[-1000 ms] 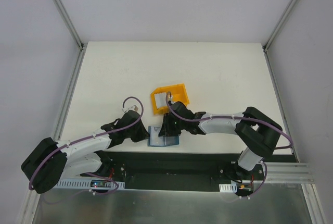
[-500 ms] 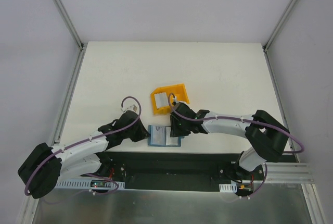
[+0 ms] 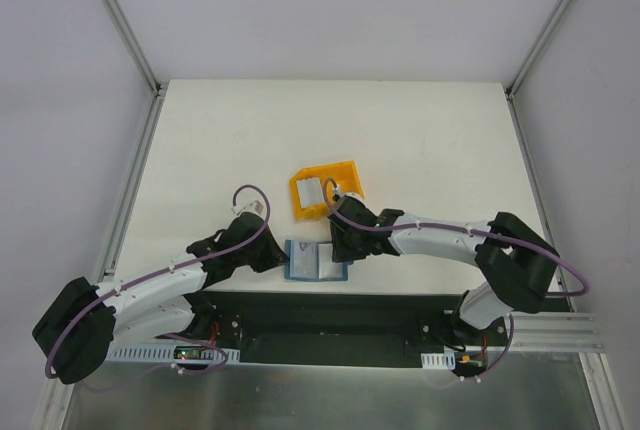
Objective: Put the credit cards into the card holder
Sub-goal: Insert the credit card into the card holder, then turn over the card slot in the card holder.
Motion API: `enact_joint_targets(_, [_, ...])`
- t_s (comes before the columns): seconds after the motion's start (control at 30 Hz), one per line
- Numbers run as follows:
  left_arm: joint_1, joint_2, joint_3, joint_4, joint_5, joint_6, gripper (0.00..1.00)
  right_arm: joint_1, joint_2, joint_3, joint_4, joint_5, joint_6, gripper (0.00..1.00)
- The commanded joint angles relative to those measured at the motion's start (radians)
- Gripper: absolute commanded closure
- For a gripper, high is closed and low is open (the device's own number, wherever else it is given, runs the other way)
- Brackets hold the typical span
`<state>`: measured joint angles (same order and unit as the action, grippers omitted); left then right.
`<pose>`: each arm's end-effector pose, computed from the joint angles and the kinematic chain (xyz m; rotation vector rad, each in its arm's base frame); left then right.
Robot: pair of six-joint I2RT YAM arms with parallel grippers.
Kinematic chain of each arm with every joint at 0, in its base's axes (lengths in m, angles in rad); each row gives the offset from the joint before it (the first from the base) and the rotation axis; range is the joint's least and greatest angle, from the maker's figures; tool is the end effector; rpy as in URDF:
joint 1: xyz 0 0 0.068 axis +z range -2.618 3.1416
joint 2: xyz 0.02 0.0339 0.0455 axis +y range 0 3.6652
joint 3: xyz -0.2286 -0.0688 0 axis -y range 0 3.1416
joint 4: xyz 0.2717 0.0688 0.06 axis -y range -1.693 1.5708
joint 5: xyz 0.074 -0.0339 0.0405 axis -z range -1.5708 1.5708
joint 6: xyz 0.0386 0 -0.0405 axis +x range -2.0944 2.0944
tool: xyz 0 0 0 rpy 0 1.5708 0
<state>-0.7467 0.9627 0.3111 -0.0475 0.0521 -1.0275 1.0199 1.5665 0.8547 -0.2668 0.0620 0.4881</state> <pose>0.1659 -0.1563 0.1116 -0.3159 2.4494 -0.9323 0.1731 0.2772 0.1167 -0.6661 2.5405 0.4891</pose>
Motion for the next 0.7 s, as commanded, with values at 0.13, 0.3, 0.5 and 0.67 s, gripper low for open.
enact_joint_targets(0.13, [-0.006,-0.027,0.017,-0.029,0.023,0.027,1.00,0.016,-0.117,0.044,0.057,-0.051,-0.029,0.65])
enact_joint_targets(0.3, [-0.006,-0.025,0.028,-0.035,0.025,0.030,1.00,0.026,-0.103,0.076,0.075,-0.113,-0.051,0.65])
enact_joint_targets(0.5, [-0.006,-0.030,0.039,-0.040,0.029,0.032,1.00,0.025,-0.008,0.093,0.049,-0.157,-0.036,0.69])
enact_joint_targets(0.67, [-0.006,-0.042,0.042,-0.049,0.031,0.029,1.00,0.025,0.015,0.041,0.031,-0.133,-0.010,0.72])
